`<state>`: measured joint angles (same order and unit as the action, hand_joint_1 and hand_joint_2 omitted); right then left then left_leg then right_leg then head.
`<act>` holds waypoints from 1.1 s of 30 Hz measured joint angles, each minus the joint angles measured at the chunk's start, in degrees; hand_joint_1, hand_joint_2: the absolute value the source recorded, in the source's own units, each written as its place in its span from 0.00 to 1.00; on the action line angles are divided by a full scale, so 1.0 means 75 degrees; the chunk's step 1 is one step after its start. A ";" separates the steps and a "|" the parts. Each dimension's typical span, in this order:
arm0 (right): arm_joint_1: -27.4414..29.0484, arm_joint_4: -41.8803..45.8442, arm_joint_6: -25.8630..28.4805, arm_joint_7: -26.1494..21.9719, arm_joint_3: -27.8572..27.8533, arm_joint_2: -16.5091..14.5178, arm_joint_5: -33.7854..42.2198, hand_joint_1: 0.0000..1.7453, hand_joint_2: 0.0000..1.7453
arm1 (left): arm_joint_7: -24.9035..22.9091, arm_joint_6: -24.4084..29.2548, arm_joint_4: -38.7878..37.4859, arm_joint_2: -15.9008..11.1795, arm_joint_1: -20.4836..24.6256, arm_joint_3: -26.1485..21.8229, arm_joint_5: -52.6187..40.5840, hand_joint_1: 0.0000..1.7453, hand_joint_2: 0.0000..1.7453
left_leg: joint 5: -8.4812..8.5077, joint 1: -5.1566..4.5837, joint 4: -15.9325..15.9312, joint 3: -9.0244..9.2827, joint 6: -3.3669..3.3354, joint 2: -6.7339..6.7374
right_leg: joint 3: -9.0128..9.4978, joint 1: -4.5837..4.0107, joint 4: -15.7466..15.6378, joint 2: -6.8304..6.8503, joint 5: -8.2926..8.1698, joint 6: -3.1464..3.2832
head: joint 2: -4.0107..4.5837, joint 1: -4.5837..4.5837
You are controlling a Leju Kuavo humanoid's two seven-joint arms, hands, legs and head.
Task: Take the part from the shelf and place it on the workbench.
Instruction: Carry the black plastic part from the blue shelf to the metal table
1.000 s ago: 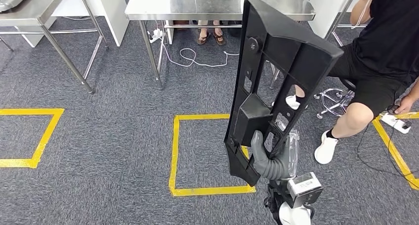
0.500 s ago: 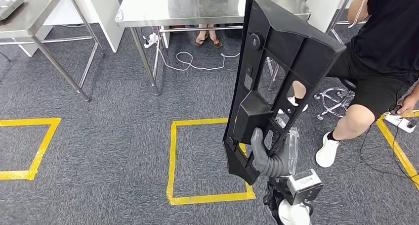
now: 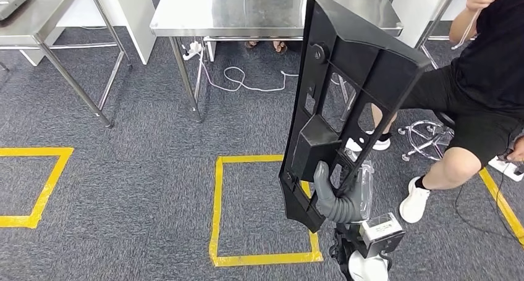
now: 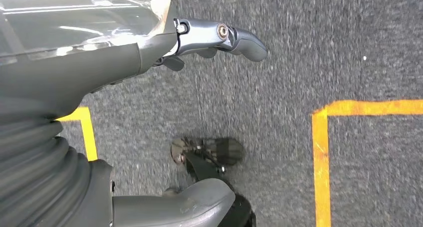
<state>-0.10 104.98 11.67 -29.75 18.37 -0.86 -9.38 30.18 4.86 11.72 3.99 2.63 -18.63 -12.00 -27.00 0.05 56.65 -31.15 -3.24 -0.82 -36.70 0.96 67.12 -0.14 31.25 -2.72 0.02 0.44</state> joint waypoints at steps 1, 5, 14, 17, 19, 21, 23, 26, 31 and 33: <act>0.0002 -0.0005 0.0000 0.0000 0.0000 0.0001 0.0000 1.00 1.00 | -0.0001 -0.0001 -0.0002 0.0002 -0.0001 -0.0003 0.0000 0.00 1.00 | -0.0072 -0.0003 0.0007 0.0083 0.0043 -0.0010 | 0.0139 0.0019 -0.0510 0.0008 -0.0321 -0.0075 | 0.0000 -0.0003; 0.0014 -0.0020 0.0000 0.0016 -0.0002 -0.0003 -0.0006 1.00 1.00 | -0.0002 -0.0001 -0.0008 0.0004 0.0012 -0.0036 0.0005 0.00 1.00 | -0.0261 -0.0030 0.0086 0.0160 0.0221 -0.0010 | 0.0364 -0.0006 -0.1156 0.0060 -0.0557 0.0240 | 0.0000 0.0021; -0.0009 -0.0009 -0.0026 0.0020 -0.0033 -0.0058 -0.0013 1.00 1.00 | 0.0000 -0.0007 -0.0006 0.0007 0.0010 -0.0066 0.0006 0.00 1.00 | -0.0695 0.0067 0.2156 -0.1437 0.0429 0.0083 | 0.0844 0.0009 -0.1204 -0.0005 -0.0303 0.0494 | 0.0000 0.0051; -0.0015 -0.0009 -0.0028 0.0020 -0.0036 -0.0066 -0.0015 1.00 1.00 | 0.0000 -0.0007 -0.0007 -0.0006 0.0013 -0.0066 0.0006 0.00 1.00 | 0.0202 -0.0013 0.0767 -0.0996 0.0202 0.0098 | 0.1061 -0.0030 -0.1237 -0.0016 -0.0130 0.0468 | 0.0000 0.0035; -0.0019 -0.0007 -0.0029 0.0023 -0.0040 -0.0072 -0.0014 1.00 1.00 | 0.0001 -0.0008 -0.0002 -0.0020 0.0017 -0.0067 0.0007 0.00 1.00 | 0.0260 -0.0111 0.0297 -0.0800 0.0048 0.0091 | 0.1146 -0.0037 -0.1264 -0.0017 -0.0071 0.0390 | 0.0000 0.0027; -0.0023 -0.0004 -0.0039 0.0031 -0.0044 -0.0074 -0.0013 1.00 1.00 | 0.0001 -0.0009 0.0002 -0.0024 0.0007 -0.0068 0.0009 0.00 1.00 | 0.0219 -0.0150 0.0133 -0.0643 -0.0062 0.0061 | 0.1268 -0.0074 -0.1240 -0.0012 -0.0097 0.0257 | 0.0000 0.0036; -0.0053 -0.0004 -0.0050 0.0040 -0.0045 -0.0071 -0.0009 1.00 1.00 | 0.0001 -0.0015 0.0001 -0.0022 0.0000 -0.0070 0.0009 0.00 1.00 | 0.0277 -0.0117 -0.0026 -0.0371 -0.0135 0.0063 | 0.1266 -0.0103 -0.0997 -0.0005 0.0021 0.0216 | 0.0000 0.0029; -0.0133 -0.0004 -0.0052 0.0058 -0.0047 -0.0059 -0.0001 1.00 1.00 | 0.0005 -0.0024 0.0000 -0.0013 0.0019 -0.0071 0.0009 0.00 1.00 | 0.0256 -0.0078 -0.0092 -0.0179 -0.0174 0.0061 | 0.0534 -0.0074 0.0223 -0.0002 0.0560 0.0261 | 0.0000 0.0011; -0.0141 -0.0024 -0.0052 0.0095 -0.0049 -0.0035 0.0008 1.00 1.00 | 0.0003 -0.0036 -0.0001 0.0006 -0.0002 -0.0069 0.0009 0.00 1.00 | -0.0008 -0.0057 -0.0078 0.0076 -0.0077 0.0000 | 0.0047 0.0035 -0.0181 0.0005 0.0042 -0.0117 | 0.0000 0.0003; -0.0149 -0.0042 -0.0052 0.0101 -0.0047 -0.0020 0.0013 1.00 1.00 | 0.0002 -0.0042 -0.0004 0.0013 0.0006 -0.0071 0.0009 0.00 1.00 | -0.0155 -0.0080 -0.0025 0.0170 0.0006 -0.0018 | 0.0222 0.0053 -0.1000 0.0043 -0.0534 -0.0159 | 0.0000 -0.0012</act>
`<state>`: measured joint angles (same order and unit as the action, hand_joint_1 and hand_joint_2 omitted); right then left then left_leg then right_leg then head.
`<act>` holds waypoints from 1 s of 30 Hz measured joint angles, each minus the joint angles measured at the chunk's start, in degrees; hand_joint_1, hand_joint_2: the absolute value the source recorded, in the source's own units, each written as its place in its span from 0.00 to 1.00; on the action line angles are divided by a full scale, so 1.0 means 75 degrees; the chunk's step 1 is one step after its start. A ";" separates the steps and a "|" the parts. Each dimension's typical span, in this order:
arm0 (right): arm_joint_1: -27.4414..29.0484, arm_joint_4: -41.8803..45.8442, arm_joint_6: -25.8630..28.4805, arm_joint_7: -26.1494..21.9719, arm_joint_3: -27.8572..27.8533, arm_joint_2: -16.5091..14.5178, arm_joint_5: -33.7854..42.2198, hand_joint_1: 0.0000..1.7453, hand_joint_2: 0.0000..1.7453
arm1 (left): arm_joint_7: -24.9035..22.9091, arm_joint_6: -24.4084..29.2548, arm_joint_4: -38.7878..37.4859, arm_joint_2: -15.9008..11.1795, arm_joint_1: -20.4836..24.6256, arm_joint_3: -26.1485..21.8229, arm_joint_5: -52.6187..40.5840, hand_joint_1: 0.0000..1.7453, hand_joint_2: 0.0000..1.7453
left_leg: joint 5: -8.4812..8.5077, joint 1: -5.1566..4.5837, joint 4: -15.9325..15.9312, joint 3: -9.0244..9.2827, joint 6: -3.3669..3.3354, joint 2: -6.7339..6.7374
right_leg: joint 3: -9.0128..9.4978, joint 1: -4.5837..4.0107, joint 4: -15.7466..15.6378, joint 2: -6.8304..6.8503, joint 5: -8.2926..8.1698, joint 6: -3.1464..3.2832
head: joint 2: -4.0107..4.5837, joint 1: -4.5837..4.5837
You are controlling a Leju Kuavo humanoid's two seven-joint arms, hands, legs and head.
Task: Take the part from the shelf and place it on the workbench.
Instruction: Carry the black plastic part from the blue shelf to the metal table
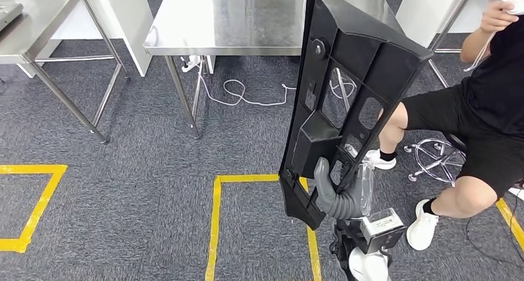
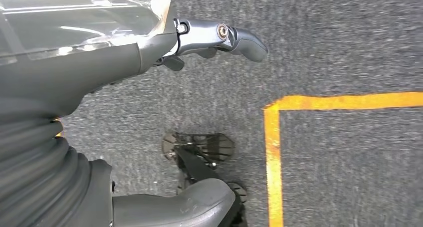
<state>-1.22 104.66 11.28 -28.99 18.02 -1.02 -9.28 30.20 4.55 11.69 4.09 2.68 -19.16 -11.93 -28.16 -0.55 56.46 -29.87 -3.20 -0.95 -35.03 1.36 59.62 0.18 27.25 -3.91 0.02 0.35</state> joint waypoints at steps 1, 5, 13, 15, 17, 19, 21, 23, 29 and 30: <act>-0.0001 -0.0010 0.0000 0.0004 0.0000 0.0005 0.0000 1.00 1.00 | -0.0001 -0.0001 -0.0002 0.0001 0.0007 -0.0001 0.0000 0.00 1.00 | -0.0053 -0.0017 0.0030 0.0007 0.0045 -0.0001 | 0.0025 -0.0001 -0.0172 0.0014 -0.0140 0.0092 | 0.0000 0.0001; -0.0021 -0.0022 0.0000 0.0010 -0.0017 0.0008 0.0009 1.00 1.00 | 0.0004 -0.0003 0.0001 -0.0007 0.0019 -0.0001 -0.0003 0.00 1.00 | -0.0149 0.0002 0.0378 -0.0116 0.0191 0.0028 | 0.0180 0.0054 -0.0245 0.0004 -0.0178 0.0441 | 0.0000 0.0042; -0.0046 -0.0045 0.0001 0.0009 -0.0026 0.0001 0.0012 1.00 1.00 | 0.0007 -0.0004 0.0001 -0.0001 0.0007 0.0000 -0.0009 0.00 1.00 | -0.0051 0.0216 0.1461 -0.1339 0.0434 0.0105 | 0.0593 0.0067 -0.0289 -0.0037 0.0136 0.0554 | 0.0000 0.0093; -0.0058 -0.0049 0.0001 0.0009 -0.0028 -0.0007 0.0015 1.00 1.00 | 0.0004 0.0004 0.0001 -0.0001 0.0016 0.0001 -0.0009 0.00 1.00 | 0.0320 0.0206 0.0554 -0.0969 0.0378 0.0122 | 0.0708 0.0047 -0.0295 -0.0040 0.0233 0.0476 | -0.0001 0.0090; -0.0076 -0.0060 0.0001 0.0009 -0.0028 -0.0020 0.0020 1.00 1.00 | 0.0001 0.0015 0.0003 0.0000 0.0019 0.0001 -0.0009 0.00 1.00 | 0.0257 0.0154 0.0269 -0.0847 0.0268 0.0117 | 0.0751 0.0007 -0.0290 -0.0039 0.0273 0.0365 | -0.0001 0.0091; -0.0087 -0.0076 0.0000 0.0007 -0.0026 -0.0031 0.0025 1.00 1.00 | -0.0002 0.0027 0.0003 0.0002 0.0004 -0.0001 -0.0009 0.00 1.00 | 0.0299 0.0123 0.0192 -0.0730 0.0120 0.0100 | 0.0788 -0.0024 -0.0227 -0.0036 0.0282 0.0249 | -0.0001 0.0095; -0.0111 -0.0088 -0.0001 0.0004 -0.0023 -0.0036 0.0032 1.00 1.00 | -0.0003 0.0036 0.0003 0.0010 0.0006 -0.0006 -0.0009 0.00 1.00 | 0.0348 0.0112 0.0128 -0.0544 0.0003 0.0095 | 0.0690 -0.0031 0.0121 -0.0036 0.0433 0.0225 | 0.0000 0.0087; -0.0136 -0.0098 -0.0001 0.0003 -0.0022 -0.0035 0.0039 1.00 1.00 | -0.0002 0.0042 0.0004 0.0015 0.0021 -0.0018 -0.0009 0.00 1.00 | 0.0335 0.0092 0.0112 -0.0458 -0.0064 0.0091 | 0.0197 -0.0025 0.0973 -0.0035 0.0765 0.0277 | 0.0000 0.0070; -0.0130 -0.0158 -0.0001 0.0002 -0.0021 -0.0019 0.0048 1.00 1.00 | -0.0002 0.0043 0.0002 0.0029 0.0010 -0.0042 -0.0012 0.00 1.00 | 0.0095 0.0007 0.0117 -0.0200 -0.0079 0.0022 | -0.0207 -0.0054 0.0573 -0.0029 0.0272 0.0107 | 0.0000 0.0050; -0.0137 -0.0164 -0.0001 0.0002 -0.0020 -0.0017 0.0048 1.00 1.00 | -0.0001 0.0043 0.0001 0.0035 0.0009 -0.0043 -0.0012 0.00 1.00 | 0.0047 -0.0005 0.0119 -0.0145 -0.0053 0.0007 | -0.0064 -0.0075 0.0138 -0.0017 0.0064 0.0145 | 0.0000 0.0056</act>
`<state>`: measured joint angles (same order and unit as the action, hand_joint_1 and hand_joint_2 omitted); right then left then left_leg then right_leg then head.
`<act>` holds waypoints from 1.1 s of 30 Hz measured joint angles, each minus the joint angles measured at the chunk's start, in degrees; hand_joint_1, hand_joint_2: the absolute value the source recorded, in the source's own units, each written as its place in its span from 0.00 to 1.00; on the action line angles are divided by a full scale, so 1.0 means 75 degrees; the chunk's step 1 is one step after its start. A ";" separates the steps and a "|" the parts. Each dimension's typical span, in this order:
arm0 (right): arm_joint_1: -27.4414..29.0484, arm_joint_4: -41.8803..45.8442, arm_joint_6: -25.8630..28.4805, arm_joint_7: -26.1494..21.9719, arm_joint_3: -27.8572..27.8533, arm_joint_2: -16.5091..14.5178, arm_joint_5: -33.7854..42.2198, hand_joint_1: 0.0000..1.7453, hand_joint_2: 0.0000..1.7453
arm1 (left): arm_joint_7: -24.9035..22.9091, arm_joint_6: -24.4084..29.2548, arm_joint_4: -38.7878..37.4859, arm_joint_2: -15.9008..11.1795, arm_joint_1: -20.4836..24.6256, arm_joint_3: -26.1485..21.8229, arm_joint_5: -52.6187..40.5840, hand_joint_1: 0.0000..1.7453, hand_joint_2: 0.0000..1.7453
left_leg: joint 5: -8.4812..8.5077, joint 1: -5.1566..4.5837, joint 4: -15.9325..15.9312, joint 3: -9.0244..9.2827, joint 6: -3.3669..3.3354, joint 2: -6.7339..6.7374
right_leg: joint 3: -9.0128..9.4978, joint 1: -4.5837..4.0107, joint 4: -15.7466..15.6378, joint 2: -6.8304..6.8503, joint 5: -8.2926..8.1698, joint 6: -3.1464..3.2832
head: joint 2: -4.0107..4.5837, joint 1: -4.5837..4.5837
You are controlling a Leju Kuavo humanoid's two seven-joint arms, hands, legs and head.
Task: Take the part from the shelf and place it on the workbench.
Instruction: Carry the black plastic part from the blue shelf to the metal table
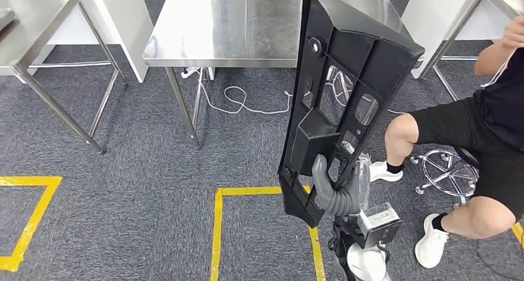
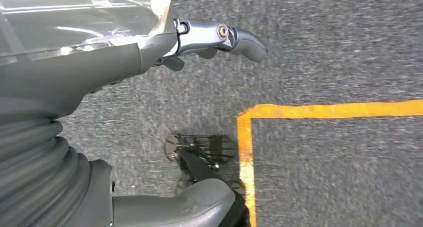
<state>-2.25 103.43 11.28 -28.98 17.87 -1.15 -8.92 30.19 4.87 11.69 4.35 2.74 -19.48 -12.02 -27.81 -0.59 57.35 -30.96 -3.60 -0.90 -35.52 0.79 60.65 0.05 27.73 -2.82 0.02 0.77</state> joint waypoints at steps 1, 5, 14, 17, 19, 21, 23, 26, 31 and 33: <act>-0.0008 -0.0006 0.0000 0.0001 0.0001 0.0001 0.0000 1.00 1.00 | 0.0000 0.0000 -0.0001 0.0004 0.0007 -0.0001 0.0000 0.00 1.00 | -0.0043 -0.0008 -0.0002 0.0023 0.0037 -0.0007 | 0.0107 -0.0028 -0.0265 0.0010 -0.0140 0.0073 | 0.0000 0.0004; -0.0028 -0.0013 0.0003 0.0001 -0.0002 -0.0006 0.0012 1.00 1.00 | -0.0001 0.0001 0.0000 -0.0002 0.0015 -0.0014 -0.0012 0.00 1.00 | -0.0090 -0.0006 0.0248 -0.0034 0.0170 0.0010 | 0.0244 0.0024 -0.0433 0.0005 -0.0282 0.0335 | 0.0000 0.0033; -0.0069 -0.0035 0.0006 0.0000 0.0007 -0.0034 0.0023 1.00 1.00 | -0.0001 0.0000 0.0000 -0.0007 0.0002 -0.0095 -0.0020 0.00 1.00 | 0.0000 0.0296 0.1010 -0.0961 0.0562 0.0100 | 0.0582 0.0146 -0.0463 -0.0017 -0.0036 0.0358 | 0.0000 0.0041; -0.0091 -0.0039 0.0006 0.0003 0.0009 -0.0037 0.0023 1.00 1.00 | 0.0000 -0.0004 0.0001 -0.0007 0.0011 -0.0103 -0.0020 0.00 1.00 | 0.0056 0.0254 0.0165 -0.0564 0.0482 0.0099 | 0.0697 0.0131 -0.0473 -0.0021 0.0039 0.0188 | -0.0001 0.0036; -0.0096 -0.0044 0.0006 0.0007 0.0015 -0.0038 0.0022 1.00 1.00 | -0.0001 -0.0007 0.0000 -0.0007 -0.0003 -0.0117 -0.0019 0.00 1.00 | 0.0028 0.0204 0.0147 -0.0485 0.0295 0.0070 | 0.0732 0.0091 -0.0372 -0.0028 0.0014 0.0026 | -0.0001 0.0037; -0.0106 -0.0047 0.0006 0.0008 0.0020 -0.0034 0.0022 1.00 1.00 | 0.0001 -0.0011 -0.0002 -0.0003 -0.0013 -0.0127 -0.0017 0.00 1.00 | 0.0151 0.0197 0.0086 -0.0308 0.0156 0.0058 | 0.0691 0.0073 -0.0093 -0.0024 0.0122 -0.0066 | 0.0000 0.0016; -0.0140 -0.0047 0.0006 0.0008 0.0023 -0.0031 0.0023 1.00 1.00 | 0.0002 -0.0014 -0.0002 0.0001 0.0002 -0.0134 -0.0017 0.00 1.00 | 0.0148 0.0183 0.0068 -0.0205 0.0099 0.0062 | 0.0335 0.0074 0.0577 -0.0013 0.0473 -0.0005 | 0.0000 -0.0016; -0.0134 -0.0052 0.0006 0.0014 0.0026 -0.0025 0.0021 1.00 1.00 | 0.0001 -0.0015 -0.0001 -0.0001 0.0005 -0.0146 -0.0011 0.00 1.00 | 0.0069 0.0110 0.0073 -0.0168 0.0030 0.0051 | -0.0452 0.0035 0.1695 -0.0013 0.0874 0.0076 | 0.0000 -0.0029; -0.0136 -0.0060 0.0006 0.0017 0.0028 -0.0024 0.0021 1.00 1.00 | -0.0001 -0.0024 -0.0006 0.0026 0.0001 -0.0150 -0.0009 0.00 1.00 | -0.0148 -0.0018 0.0067 0.0087 0.0036 0.0004 | 0.0002 -0.0139 -0.0074 -0.0003 -0.0081 0.0140 | 0.0000 -0.0008; -0.0144 -0.0060 0.0006 0.0023 0.0028 -0.0026 0.0020 1.00 1.00 | -0.0002 -0.0025 -0.0007 0.0037 0.0012 -0.0152 -0.0009 0.00 1.00 | -0.0193 -0.0020 0.0073 0.0121 0.0122 0.0002 | 0.0083 -0.0218 -0.0288 0.0003 -0.0043 0.0379 | -0.0001 0.0018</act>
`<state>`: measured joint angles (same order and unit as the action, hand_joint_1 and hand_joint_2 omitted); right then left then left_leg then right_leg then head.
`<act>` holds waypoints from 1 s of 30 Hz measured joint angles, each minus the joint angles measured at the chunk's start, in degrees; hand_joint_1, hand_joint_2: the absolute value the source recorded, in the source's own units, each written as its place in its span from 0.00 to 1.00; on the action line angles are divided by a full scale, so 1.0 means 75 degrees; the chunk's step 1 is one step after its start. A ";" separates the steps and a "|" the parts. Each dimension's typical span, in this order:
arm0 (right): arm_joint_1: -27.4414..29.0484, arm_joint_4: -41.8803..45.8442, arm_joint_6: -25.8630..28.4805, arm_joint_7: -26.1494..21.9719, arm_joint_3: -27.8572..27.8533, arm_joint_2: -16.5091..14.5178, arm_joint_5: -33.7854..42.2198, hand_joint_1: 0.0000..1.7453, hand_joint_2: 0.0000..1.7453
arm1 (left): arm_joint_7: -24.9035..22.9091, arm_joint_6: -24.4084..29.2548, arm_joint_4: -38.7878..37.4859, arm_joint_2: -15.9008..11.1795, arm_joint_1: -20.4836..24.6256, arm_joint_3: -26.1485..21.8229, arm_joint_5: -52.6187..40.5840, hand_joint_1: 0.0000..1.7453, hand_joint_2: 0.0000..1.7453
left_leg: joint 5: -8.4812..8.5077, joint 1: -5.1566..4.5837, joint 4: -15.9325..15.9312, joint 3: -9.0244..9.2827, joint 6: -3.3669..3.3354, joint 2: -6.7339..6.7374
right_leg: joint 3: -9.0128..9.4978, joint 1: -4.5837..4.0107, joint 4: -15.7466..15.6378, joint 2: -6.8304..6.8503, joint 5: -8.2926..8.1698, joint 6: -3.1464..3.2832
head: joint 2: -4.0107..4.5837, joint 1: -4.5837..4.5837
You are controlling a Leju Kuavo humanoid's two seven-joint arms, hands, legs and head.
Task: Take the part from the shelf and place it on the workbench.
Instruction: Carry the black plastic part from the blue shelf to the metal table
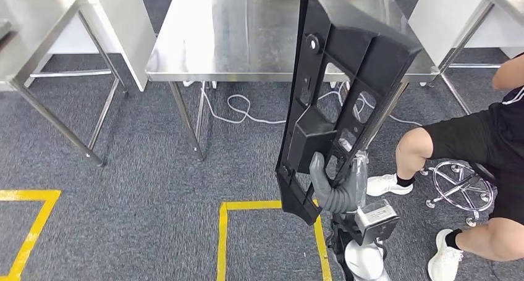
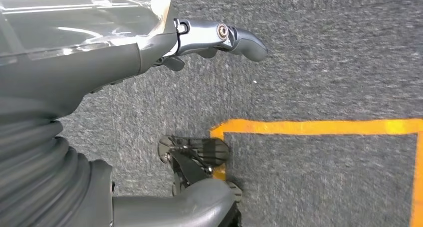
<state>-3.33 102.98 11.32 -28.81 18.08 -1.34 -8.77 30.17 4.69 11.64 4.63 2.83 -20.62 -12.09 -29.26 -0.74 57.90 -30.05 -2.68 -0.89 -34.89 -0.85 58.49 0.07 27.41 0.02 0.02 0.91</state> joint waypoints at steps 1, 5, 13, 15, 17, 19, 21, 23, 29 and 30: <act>-0.0003 0.0001 0.0000 0.0004 0.0000 -0.0002 -0.0001 1.00 1.00 | -0.0001 0.0001 0.0001 0.0000 -0.0002 -0.0001 0.0000 0.00 1.00 | 0.0002 0.0000 0.0036 0.0013 0.0046 0.0004 | 0.0084 0.0017 -0.0046 -0.0007 0.0006 0.0102 | 0.0000 -0.0004; -0.0034 0.0004 0.0000 0.0009 0.0002 -0.0042 -0.0002 1.00 1.00 | 0.0001 0.0001 0.0004 -0.0020 0.0001 -0.0018 -0.0001 0.00 1.00 | -0.0345 0.0037 0.0898 -0.0315 0.0209 0.0042 | 0.0472 0.0184 -0.0197 -0.0014 -0.0064 0.0230 | 0.0001 0.0035; -0.0031 0.0003 0.0000 0.0009 0.0006 -0.0071 -0.0002 1.00 1.00 | 0.0000 0.0001 0.0004 -0.0024 -0.0010 -0.0026 -0.0002 0.00 1.00 | 0.0505 0.0044 0.0598 -0.0966 0.0088 0.0095 | 0.0924 0.0132 -0.0222 -0.0055 0.0340 0.0168 | 0.0001 0.0041; -0.0033 0.0003 0.0000 0.0011 0.0005 -0.0075 -0.0002 1.00 1.00 | -0.0001 -0.0001 0.0006 -0.0039 -0.0004 -0.0028 -0.0002 0.00 1.00 | 0.0489 -0.0044 0.0187 -0.0816 -0.0029 0.0084 | 0.0987 0.0131 -0.0255 -0.0052 0.0402 0.0095 | 0.0000 0.0029; -0.0027 0.0014 0.0000 0.0012 0.0004 -0.0078 -0.0005 1.00 1.00 | -0.0003 -0.0001 0.0008 -0.0044 -0.0019 -0.0028 -0.0002 0.00 1.00 | 0.0501 -0.0060 -0.0007 -0.0667 -0.0142 0.0069 | 0.1065 0.0083 -0.0230 -0.0053 0.0421 -0.0005 | -0.0001 0.0038; -0.0032 0.0031 0.0001 0.0010 0.0004 -0.0076 -0.0011 1.00 1.00 | -0.0003 -0.0001 0.0007 -0.0039 -0.0026 -0.0030 -0.0001 0.00 1.00 | 0.0586 -0.0009 -0.0132 -0.0468 -0.0205 0.0071 | 0.1058 0.0045 -0.0053 -0.0051 0.0487 -0.0083 | 0.0000 0.0031; -0.0064 0.0042 0.0002 0.0007 0.0005 -0.0074 -0.0012 1.00 1.00 | -0.0002 -0.0003 0.0007 -0.0034 -0.0002 -0.0031 -0.0002 0.00 1.00 | 0.0572 0.0024 -0.0176 -0.0360 -0.0225 0.0067 | 0.0747 0.0071 0.0503 -0.0047 0.0660 -0.0101 | 0.0001 0.0011; -0.0064 0.0045 0.0003 0.0007 0.0006 -0.0069 -0.0011 1.00 1.00 | -0.0004 -0.0005 0.0007 -0.0033 0.0017 -0.0031 -0.0003 0.00 1.00 | 0.0515 0.0035 -0.0177 -0.0326 -0.0243 0.0057 | 0.0159 0.0108 0.1357 -0.0047 0.0936 -0.0105 | 0.0000 -0.0004; -0.0005 0.0042 0.0008 0.0025 -0.0004 -0.0063 -0.0011 1.00 1.00 | -0.0018 -0.0025 0.0004 -0.0015 -0.0011 -0.0030 -0.0012 0.00 1.00 | 0.0188 0.0081 -0.0164 0.0010 -0.0082 0.0027 | -0.0090 0.0283 0.0348 0.0002 0.0023 -0.0520 | 0.0001 -0.0015; -0.0005 0.0039 0.0009 0.0028 -0.0007 -0.0064 -0.0011 1.00 1.00 | -0.0020 -0.0025 0.0004 -0.0015 -0.0003 -0.0031 -0.0012 0.00 1.00 | 0.0121 0.0082 -0.0158 0.0059 -0.0026 0.0026 | 0.0013 0.0276 0.0020 0.0038 -0.0123 -0.0477 | 0.0001 -0.0020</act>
<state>-3.36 103.27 11.39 -28.59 18.03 -1.82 -8.85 30.03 4.50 11.67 4.52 2.81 -20.85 -12.17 -28.35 -0.13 56.72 -29.61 -2.87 -0.69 -34.79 1.22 58.64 0.36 26.49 -3.56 0.02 0.76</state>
